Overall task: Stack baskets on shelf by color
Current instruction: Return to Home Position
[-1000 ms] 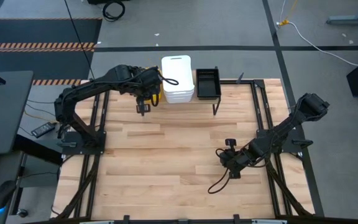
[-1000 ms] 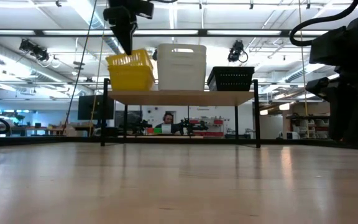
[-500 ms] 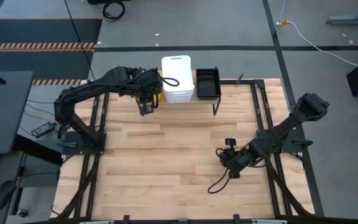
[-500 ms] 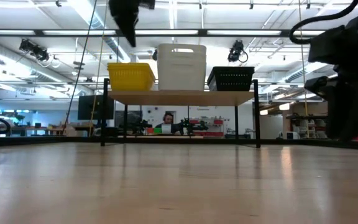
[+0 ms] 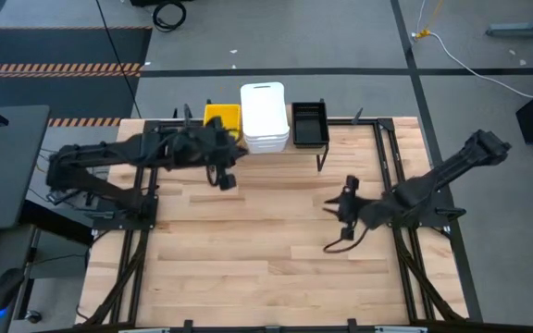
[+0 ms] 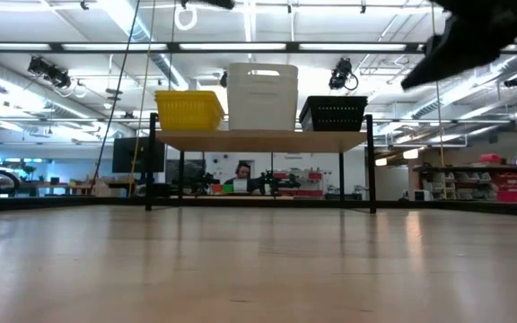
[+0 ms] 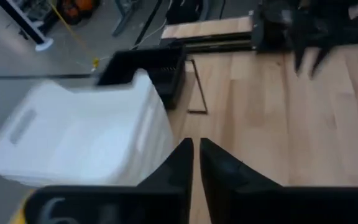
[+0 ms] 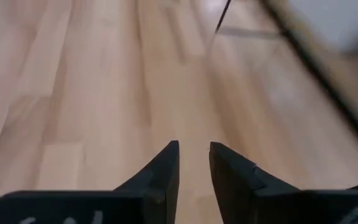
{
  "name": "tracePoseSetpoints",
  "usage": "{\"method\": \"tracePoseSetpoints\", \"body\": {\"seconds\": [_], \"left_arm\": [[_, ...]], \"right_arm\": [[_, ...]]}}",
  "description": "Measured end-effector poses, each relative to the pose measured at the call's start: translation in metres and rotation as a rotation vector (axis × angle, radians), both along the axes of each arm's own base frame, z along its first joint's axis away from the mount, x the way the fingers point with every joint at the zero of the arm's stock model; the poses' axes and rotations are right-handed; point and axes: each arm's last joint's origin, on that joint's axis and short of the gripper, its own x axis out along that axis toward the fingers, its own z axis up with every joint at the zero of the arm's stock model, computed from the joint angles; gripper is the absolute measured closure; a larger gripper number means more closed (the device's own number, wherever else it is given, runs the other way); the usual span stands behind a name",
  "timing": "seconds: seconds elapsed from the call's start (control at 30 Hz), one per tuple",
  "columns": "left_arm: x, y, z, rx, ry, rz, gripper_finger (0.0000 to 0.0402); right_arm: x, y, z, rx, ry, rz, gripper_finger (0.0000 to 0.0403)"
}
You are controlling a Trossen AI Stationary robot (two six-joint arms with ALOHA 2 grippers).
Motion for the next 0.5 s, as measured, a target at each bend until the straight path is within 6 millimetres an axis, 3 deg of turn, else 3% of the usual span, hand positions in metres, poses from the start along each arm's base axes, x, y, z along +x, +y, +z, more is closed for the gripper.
{"method": "tracePoseSetpoints", "body": {"seconds": [0.23,0.5], "left_arm": [[-0.037,-0.020,-0.066,-0.031,-0.170,-0.056,0.0395],[-0.085,-0.041,-0.131,-0.086,-0.338,-0.139,0.0397]], "right_arm": [[-0.022,-0.024,0.031,-0.010,-0.149,-0.026,0.0342],[-0.048,-0.044,0.018,0.066,-0.248,-0.065,0.0397]]}}
